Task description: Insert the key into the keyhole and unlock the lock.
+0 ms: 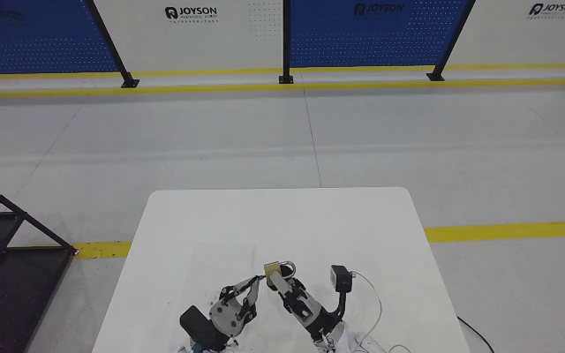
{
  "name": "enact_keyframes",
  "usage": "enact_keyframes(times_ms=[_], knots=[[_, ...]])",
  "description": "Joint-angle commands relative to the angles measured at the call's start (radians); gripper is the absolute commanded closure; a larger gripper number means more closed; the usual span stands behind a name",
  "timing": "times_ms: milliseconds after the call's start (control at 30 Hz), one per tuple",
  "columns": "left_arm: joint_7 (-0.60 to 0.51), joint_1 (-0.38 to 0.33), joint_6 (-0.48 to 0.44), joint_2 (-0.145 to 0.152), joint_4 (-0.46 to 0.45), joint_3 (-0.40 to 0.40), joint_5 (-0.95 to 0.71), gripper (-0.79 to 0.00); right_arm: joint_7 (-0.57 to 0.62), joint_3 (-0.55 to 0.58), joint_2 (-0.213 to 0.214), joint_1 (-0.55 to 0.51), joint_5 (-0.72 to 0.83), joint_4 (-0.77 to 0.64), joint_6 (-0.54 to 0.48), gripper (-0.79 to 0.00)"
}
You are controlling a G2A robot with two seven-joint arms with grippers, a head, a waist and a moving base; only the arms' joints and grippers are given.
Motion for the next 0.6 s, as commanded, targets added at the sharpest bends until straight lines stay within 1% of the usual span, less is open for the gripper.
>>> enact_keyframes(times_ms=[0, 33, 67, 100, 167, 200, 300, 367, 400, 467, 500, 533, 567], knots=[[-0.01, 0.004, -0.03, 0.001, -0.003, 0.003, -0.035, -0.419, -0.004, 0.001, 0.0, 0.001, -0.002, 0.001, -0.002, 0.0], [-0.013, 0.003, -0.04, 0.002, -0.005, 0.001, -0.049, -0.52, -0.008, 0.002, 0.0, 0.002, -0.003, 0.001, -0.002, 0.0], [-0.017, 0.006, -0.05, 0.002, -0.008, -0.001, -0.064, -0.585, -0.012, 0.003, 0.0, 0.002, -0.005, 0.001, -0.004, 0.0], [-0.022, 0.013, -0.086, 0.003, -0.013, 0.003, -0.107, -0.696, -0.015, 0.004, 0.0, 0.002, -0.006, 0.002, -0.007, 0.0], [-0.036, 0.021, -0.134, 0.005, -0.023, -0.001, -0.165, -0.785, -0.018, 0.007, 0.0, 0.002, -0.006, 0.002, -0.011, 0.0], [-0.053, 0.035, -0.19, 0.007, -0.032, 0.0, -0.227, -0.785, -0.02, 0.01, 0.001, 0.002, -0.007, 0.003, -0.014, 0.0], [-0.107, 0.06, -0.308, 0.014, -0.058, -0.018, -0.358, -0.785, -0.014, 0.018, 0.003, 0.006, -0.011, 0.008, -0.021, 0.0], [-0.164, 0.084, -0.396, 0.02, -0.073, -0.037, -0.458, -0.785, -0.002, 0.025, 0.005, 0.01, -0.02, 0.01, -0.035, 0.0], [-0.218, 0.102, -0.465, 0.026, -0.077, -0.047, -0.544, -0.785, 0.012, 0.028, 0.008, 0.013, -0.032, 0.012, -0.048, 0.0], [-0.293, 0.114, -0.521, 0.034, -0.089, -0.073, -0.632, -0.785, 0.025, 0.033, 0.01, 0.013, -0.04, 0.012, -0.062, 0.0], [-0.36, 0.132, -0.563, 0.04, -0.091, -0.084, -0.714, -0.785, 0.041, 0.034, 0.013, 0.011, -0.052, 0.009, -0.072, 0.0], [-0.395, 0.139, -0.574, 0.043, -0.098, -0.09, -0.757, -0.785, 0.044, 0.036, 0.014, 0.01, -0.055, 0.007, -0.073, 0.0], [-0.395, 0.139, -0.574, 0.043, -0.098, -0.09, -0.757, -0.785, 0.046, 0.037, 0.015, 0.009, -0.058, 0.005, -0.073, 0.0]])
